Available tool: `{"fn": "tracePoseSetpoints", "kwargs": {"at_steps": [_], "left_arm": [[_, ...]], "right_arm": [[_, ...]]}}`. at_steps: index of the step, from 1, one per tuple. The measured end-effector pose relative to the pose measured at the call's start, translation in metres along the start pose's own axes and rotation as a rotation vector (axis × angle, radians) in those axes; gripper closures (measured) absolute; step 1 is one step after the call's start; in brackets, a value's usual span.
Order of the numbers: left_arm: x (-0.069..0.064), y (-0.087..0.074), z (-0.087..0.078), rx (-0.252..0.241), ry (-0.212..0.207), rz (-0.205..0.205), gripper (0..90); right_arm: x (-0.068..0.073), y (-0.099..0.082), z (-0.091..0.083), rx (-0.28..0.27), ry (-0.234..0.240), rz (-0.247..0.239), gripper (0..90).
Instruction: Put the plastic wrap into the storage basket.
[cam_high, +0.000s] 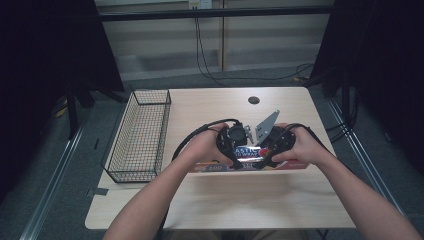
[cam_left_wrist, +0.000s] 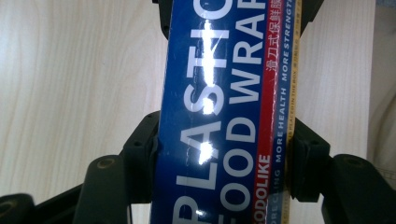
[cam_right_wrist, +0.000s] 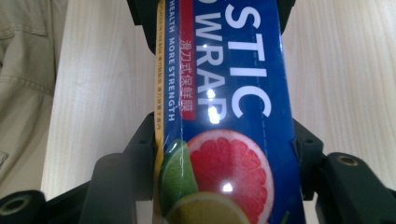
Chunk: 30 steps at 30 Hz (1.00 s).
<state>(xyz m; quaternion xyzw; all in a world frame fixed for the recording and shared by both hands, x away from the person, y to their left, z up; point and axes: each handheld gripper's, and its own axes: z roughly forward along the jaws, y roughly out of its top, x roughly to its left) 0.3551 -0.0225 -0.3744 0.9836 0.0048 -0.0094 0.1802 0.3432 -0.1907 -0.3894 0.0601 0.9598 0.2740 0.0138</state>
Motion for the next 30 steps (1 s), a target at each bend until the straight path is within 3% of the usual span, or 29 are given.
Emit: {"fn": "tracePoseSetpoints", "kwargs": {"at_steps": [3,4,6,8,9,10,11,13,15,16,17,18,22,26,30], "left_arm": [[-0.003,0.002,-0.002,0.021,0.013,-0.004,41.5],[-0.005,0.003,-0.003,0.021,0.001,-0.023,42.0],[-0.007,0.005,-0.005,0.030,0.005,-0.024,42.3],[-0.008,0.004,-0.006,0.035,0.016,-0.036,42.3],[-0.010,0.005,-0.007,0.032,0.008,-0.038,42.5],[-0.010,0.005,-0.007,0.032,0.008,-0.038,42.6],[-0.010,0.004,-0.007,0.019,-0.018,-0.050,42.6],[-0.011,0.004,-0.009,0.028,-0.010,-0.043,42.7],[-0.012,0.004,-0.010,0.027,0.007,-0.036,42.9],[-0.012,0.003,-0.009,0.019,-0.003,-0.075,42.9],[-0.012,0.003,-0.009,0.019,-0.003,-0.075,43.1],[-0.011,0.002,-0.009,0.033,0.011,-0.081,43.3],[-0.009,-0.002,-0.009,0.026,0.014,-0.109,43.6],[-0.007,-0.008,-0.013,0.020,0.031,-0.139,43.6],[-0.003,-0.015,-0.018,0.015,0.033,-0.175,43.6]], "right_arm": [[0.000,0.000,0.000,-0.006,-0.002,-0.012,42.9],[0.001,-0.001,-0.002,-0.004,0.012,-0.028,42.7],[-0.001,-0.001,-0.003,-0.012,0.031,-0.050,42.5],[0.002,0.000,-0.003,-0.018,0.015,-0.029,42.4],[0.000,-0.001,-0.003,-0.024,0.042,-0.052,42.0],[0.000,-0.001,-0.003,-0.024,0.042,-0.052,42.0],[0.000,-0.001,-0.004,-0.016,0.044,-0.057,41.7],[0.001,0.000,-0.005,-0.023,0.046,-0.053,40.7],[0.001,0.000,-0.006,-0.035,0.045,-0.030,38.8],[0.001,0.000,-0.007,-0.046,0.046,-0.015,36.6],[0.001,0.000,-0.007,-0.046,0.046,-0.015,36.6],[0.000,0.001,-0.009,-0.087,0.033,-0.011,25.8],[-0.002,-0.002,-0.012,-0.077,-0.015,0.007,13.9],[-0.006,-0.010,-0.014,-0.094,-0.043,0.050,7.3],[-0.008,-0.016,-0.019,-0.117,-0.072,0.087,6.3]]}}
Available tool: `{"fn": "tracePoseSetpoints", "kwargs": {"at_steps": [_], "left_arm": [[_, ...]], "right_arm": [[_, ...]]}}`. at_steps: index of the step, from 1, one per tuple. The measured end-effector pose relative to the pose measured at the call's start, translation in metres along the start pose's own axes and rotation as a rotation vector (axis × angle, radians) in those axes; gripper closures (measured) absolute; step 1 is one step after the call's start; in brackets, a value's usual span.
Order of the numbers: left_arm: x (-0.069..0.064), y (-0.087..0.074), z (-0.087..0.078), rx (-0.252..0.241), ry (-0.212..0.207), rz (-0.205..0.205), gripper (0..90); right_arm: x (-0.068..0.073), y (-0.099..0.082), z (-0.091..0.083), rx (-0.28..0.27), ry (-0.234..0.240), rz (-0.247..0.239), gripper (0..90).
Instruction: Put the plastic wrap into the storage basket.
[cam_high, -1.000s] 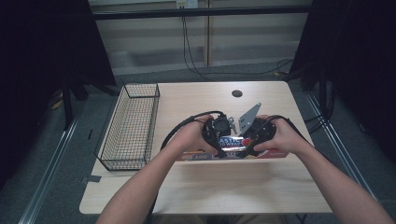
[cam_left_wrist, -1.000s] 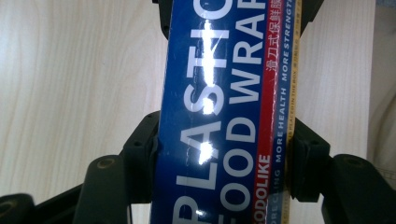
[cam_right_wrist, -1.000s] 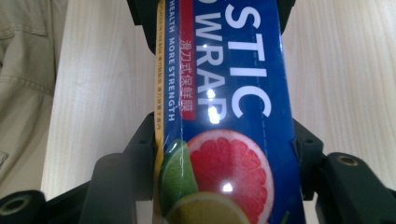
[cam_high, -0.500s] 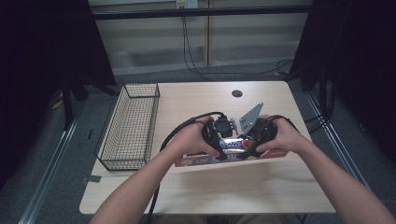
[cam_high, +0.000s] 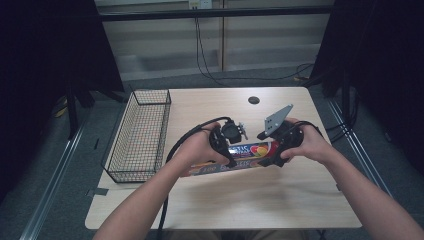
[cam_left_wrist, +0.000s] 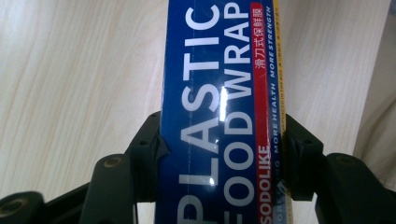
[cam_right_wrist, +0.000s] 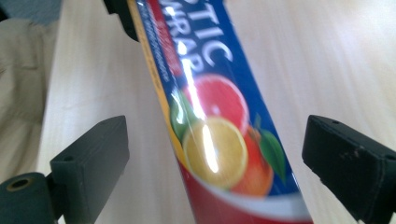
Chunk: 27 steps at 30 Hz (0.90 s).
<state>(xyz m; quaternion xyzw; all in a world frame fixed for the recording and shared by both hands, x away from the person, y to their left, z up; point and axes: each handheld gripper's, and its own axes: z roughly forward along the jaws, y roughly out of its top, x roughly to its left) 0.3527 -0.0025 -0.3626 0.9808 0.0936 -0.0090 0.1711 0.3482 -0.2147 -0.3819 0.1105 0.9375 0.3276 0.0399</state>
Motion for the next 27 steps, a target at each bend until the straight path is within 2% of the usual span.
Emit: {"fn": "tracePoseSetpoints", "kwargs": {"at_steps": [1,2,3,4,5,7,8,10,13,20,27], "left_arm": [[0.001,-0.002,-0.001,-0.008,0.007,0.000,43.6],[0.002,-0.003,-0.002,-0.009,0.002,-0.016,43.6],[0.003,-0.005,-0.004,-0.013,-0.003,-0.035,43.6],[0.004,-0.007,-0.006,-0.011,0.000,-0.036,43.6],[0.006,-0.010,-0.007,-0.010,0.006,-0.051,43.6],[0.007,-0.011,-0.007,-0.004,0.009,-0.059,43.6],[0.008,-0.013,-0.009,-0.002,0.014,-0.053,43.6],[0.010,-0.017,-0.010,-0.012,0.016,-0.080,43.6],[0.012,-0.020,-0.013,0.001,0.014,-0.088,43.6],[0.016,-0.029,-0.019,-0.011,0.020,-0.120,43.6],[0.021,-0.039,-0.025,-0.022,0.035,-0.167,43.7]], "right_arm": [[-0.001,-0.002,-0.002,-0.010,-0.005,0.007,5.8],[-0.002,-0.003,-0.003,-0.015,-0.009,0.009,5.7],[-0.003,-0.005,-0.005,-0.006,-0.019,0.019,4.6],[-0.004,-0.007,-0.007,-0.004,-0.026,0.024,4.3],[-0.005,-0.010,-0.011,-0.019,-0.028,0.053,3.1],[-0.005,-0.012,-0.012,-0.023,-0.042,0.057,2.7],[-0.006,-0.014,-0.013,-0.022,-0.048,0.074,2.2],[-0.007,-0.023,-0.016,-0.029,-0.065,0.099,0.9],[-0.008,-0.029,-0.017,-0.041,-0.083,0.117,0.0],[-0.007,-0.039,-0.016,-0.029,-0.117,0.124,0.0],[-0.004,-0.043,-0.013,-0.019,-0.117,0.137,0.0]]}}
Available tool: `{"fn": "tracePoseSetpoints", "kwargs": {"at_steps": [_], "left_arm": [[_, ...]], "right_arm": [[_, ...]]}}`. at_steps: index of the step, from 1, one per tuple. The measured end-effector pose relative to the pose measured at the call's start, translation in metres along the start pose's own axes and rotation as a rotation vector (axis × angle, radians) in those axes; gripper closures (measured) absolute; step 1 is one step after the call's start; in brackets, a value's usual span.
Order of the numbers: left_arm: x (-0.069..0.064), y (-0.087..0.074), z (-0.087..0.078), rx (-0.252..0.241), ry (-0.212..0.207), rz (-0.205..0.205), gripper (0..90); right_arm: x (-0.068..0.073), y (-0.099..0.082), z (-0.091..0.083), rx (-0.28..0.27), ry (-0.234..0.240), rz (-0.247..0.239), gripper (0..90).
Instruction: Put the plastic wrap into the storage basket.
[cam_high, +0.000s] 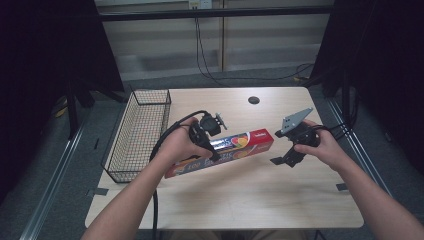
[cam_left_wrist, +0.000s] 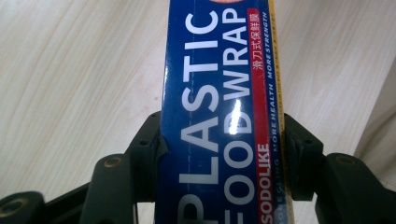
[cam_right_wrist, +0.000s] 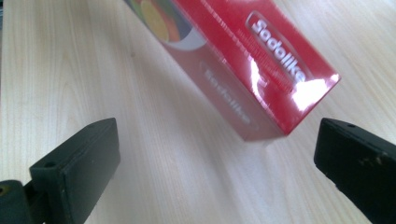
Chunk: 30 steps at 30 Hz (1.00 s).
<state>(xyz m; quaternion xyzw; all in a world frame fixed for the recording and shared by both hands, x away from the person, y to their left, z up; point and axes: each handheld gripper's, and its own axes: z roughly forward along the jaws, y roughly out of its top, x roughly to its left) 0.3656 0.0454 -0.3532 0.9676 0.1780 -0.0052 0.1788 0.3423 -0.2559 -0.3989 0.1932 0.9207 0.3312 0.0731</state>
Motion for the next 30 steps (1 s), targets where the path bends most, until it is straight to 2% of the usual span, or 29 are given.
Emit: {"fn": "tracePoseSetpoints", "kwargs": {"at_steps": [3,4,7,8,9,12,14,16,17,18,19,20,25,26,27,28,30], "left_arm": [[0.004,-0.004,-0.005,0.006,0.004,-0.004,43.7],[0.005,-0.005,-0.007,0.007,0.004,-0.018,43.7],[0.007,-0.010,-0.012,-0.002,0.024,-0.023,43.7],[0.008,-0.012,-0.014,0.003,0.016,-0.037,43.7],[0.010,-0.016,-0.018,-0.005,0.033,-0.042,43.7],[0.013,-0.020,-0.022,-0.010,0.042,-0.056,43.7],[0.016,-0.026,-0.026,-0.015,0.051,-0.084,43.7],[0.018,-0.028,-0.028,-0.008,0.051,-0.080,43.7],[0.018,-0.030,-0.029,-0.020,0.058,-0.097,43.7],[0.020,-0.032,-0.031,-0.008,0.057,-0.099,43.7],[0.020,-0.034,-0.032,-0.030,0.070,-0.112,43.7],[0.022,-0.036,-0.035,-0.017,0.063,-0.121,43.7],[0.026,-0.046,-0.042,-0.019,0.083,-0.161,43.7],[0.027,-0.048,-0.042,-0.037,0.095,-0.168,43.7],[0.028,-0.050,-0.045,-0.023,0.093,-0.178,43.7],[0.029,-0.053,-0.045,-0.040,0.100,-0.181,43.7],[0.031,-0.056,-0.049,-0.035,0.097,-0.194,43.7]], "right_arm": [[0.003,0.000,0.002,-0.002,0.000,-0.001,0.0],[0.003,0.000,0.002,-0.002,0.000,-0.001,0.0],[0.003,0.001,0.003,-0.007,0.003,0.001,0.0],[0.004,0.001,0.004,-0.004,0.006,0.002,0.0],[0.004,0.001,0.005,-0.005,0.006,-0.001,0.0],[0.006,0.002,0.006,-0.003,0.006,-0.003,0.0],[0.007,0.002,0.008,-0.003,0.009,-0.003,0.0],[0.008,0.002,0.008,-0.004,0.004,-0.002,0.0],[0.008,0.002,0.009,-0.007,0.004,-0.001,0.0],[0.009,0.002,0.009,-0.007,0.008,0.000,0.0],[0.010,0.002,0.010,-0.012,0.012,0.002,0.0],[0.010,0.002,0.010,-0.012,0.012,0.002,0.0],[0.013,0.002,0.013,-0.008,0.012,0.001,0.0],[0.013,0.002,0.013,-0.014,0.010,-0.001,0.0],[0.013,0.002,0.013,-0.013,0.013,-0.001,0.0],[0.014,0.002,0.013,-0.014,0.007,-0.001,0.0],[0.015,0.002,0.014,-0.021,0.012,0.001,0.0]]}}
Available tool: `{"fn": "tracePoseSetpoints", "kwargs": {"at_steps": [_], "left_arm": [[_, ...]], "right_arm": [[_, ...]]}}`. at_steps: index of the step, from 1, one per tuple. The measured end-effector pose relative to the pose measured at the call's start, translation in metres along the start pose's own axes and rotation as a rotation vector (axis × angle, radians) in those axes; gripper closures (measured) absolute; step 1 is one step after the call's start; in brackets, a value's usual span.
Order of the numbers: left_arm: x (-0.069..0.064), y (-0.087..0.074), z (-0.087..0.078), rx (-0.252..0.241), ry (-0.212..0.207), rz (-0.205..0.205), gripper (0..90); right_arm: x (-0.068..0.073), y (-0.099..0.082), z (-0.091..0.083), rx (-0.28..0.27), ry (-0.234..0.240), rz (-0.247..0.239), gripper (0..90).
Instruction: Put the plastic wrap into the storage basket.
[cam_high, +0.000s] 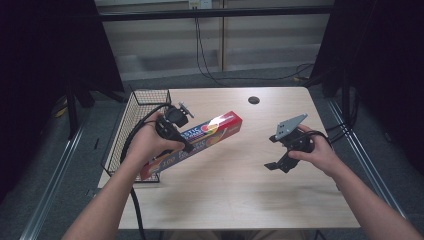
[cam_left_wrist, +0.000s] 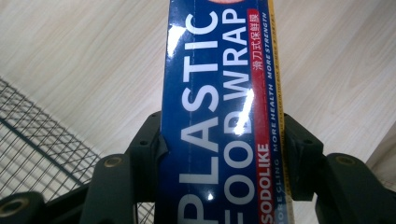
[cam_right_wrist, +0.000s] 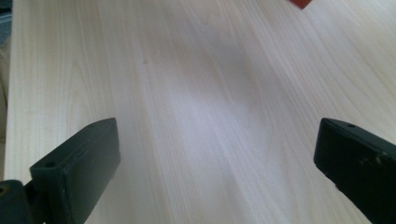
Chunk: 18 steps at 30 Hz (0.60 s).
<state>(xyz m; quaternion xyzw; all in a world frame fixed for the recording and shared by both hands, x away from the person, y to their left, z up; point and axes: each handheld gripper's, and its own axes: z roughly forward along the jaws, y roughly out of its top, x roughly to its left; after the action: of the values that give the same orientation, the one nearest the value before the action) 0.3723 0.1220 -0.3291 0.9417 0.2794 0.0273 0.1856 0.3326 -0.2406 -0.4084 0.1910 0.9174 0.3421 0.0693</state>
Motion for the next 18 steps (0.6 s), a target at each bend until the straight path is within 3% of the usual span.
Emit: {"fn": "tracePoseSetpoints", "kwargs": {"at_steps": [18], "left_arm": [[0.020,-0.032,-0.015,-0.025,0.038,-0.123,43.6]], "right_arm": [[0.004,-0.002,0.003,-0.010,-0.015,0.006,0.0]]}}
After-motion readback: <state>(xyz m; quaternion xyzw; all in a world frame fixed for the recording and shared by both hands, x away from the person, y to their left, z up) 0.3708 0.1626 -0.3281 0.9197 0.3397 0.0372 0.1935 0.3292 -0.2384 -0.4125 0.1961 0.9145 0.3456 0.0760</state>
